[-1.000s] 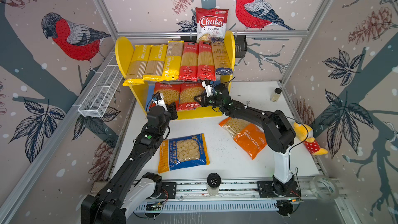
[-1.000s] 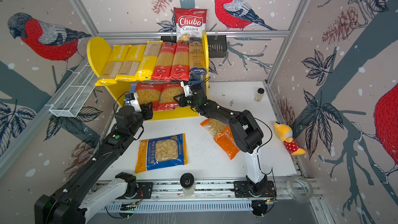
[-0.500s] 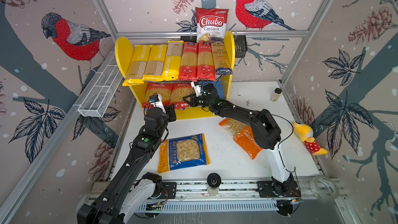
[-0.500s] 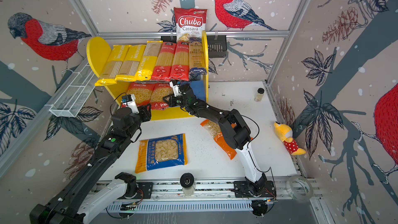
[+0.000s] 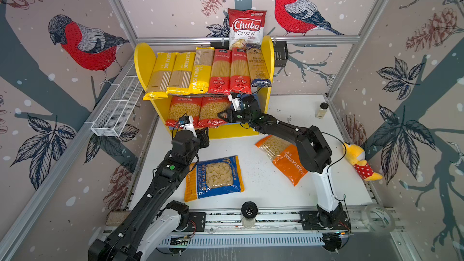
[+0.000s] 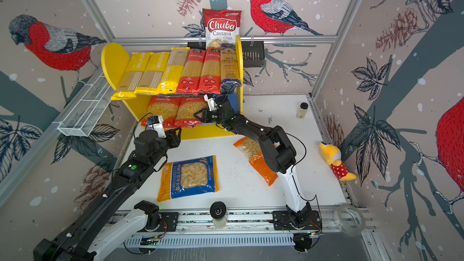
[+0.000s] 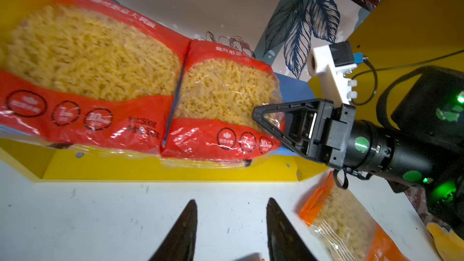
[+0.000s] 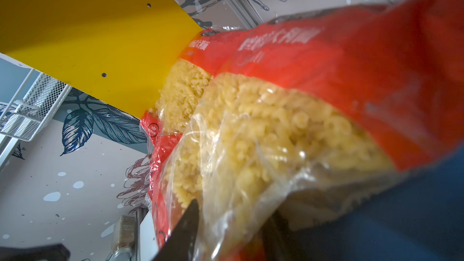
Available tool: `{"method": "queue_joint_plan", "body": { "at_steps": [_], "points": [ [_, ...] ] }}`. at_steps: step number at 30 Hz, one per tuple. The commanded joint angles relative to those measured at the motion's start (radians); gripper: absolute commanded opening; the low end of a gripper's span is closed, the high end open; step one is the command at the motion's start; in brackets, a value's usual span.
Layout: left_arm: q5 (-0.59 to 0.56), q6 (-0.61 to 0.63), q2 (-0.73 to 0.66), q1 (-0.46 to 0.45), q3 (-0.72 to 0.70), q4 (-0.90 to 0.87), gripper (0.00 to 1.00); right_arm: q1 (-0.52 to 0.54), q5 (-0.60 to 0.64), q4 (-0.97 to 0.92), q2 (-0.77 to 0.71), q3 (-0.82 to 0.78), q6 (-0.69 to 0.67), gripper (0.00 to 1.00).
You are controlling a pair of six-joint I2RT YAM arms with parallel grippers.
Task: Arrange pasta packages on shelves
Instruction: Place the pasta bag on the shelf.
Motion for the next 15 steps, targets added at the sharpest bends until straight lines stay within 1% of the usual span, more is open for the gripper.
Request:
{"method": "queue_joint_plan", "body": {
  "at_steps": [1, 4, 7, 10, 15],
  "points": [
    [-0.014, -0.027, 0.001, -0.029, -0.016, 0.052, 0.45, 0.008, 0.002, -0.035, -0.027, -0.029, 0.035, 0.52],
    [-0.014, -0.038, -0.001, -0.043, -0.023, 0.065, 0.45, 0.010, 0.015, -0.029, -0.048, -0.068, 0.067, 0.57],
    [-0.008, -0.046, -0.002, -0.052, -0.028, 0.074, 0.45, 0.014, 0.018, 0.027, -0.083, -0.141, 0.116, 0.63],
    [-0.005, -0.054, -0.002, -0.059, -0.036, 0.085, 0.45, 0.019, 0.012, 0.093, -0.111, -0.207, 0.171, 0.65],
    [0.002, -0.059, -0.001, -0.064, -0.041, 0.104, 0.45, 0.034, 0.007, 0.133, -0.134, -0.258, 0.212, 0.69]
  ]
}}
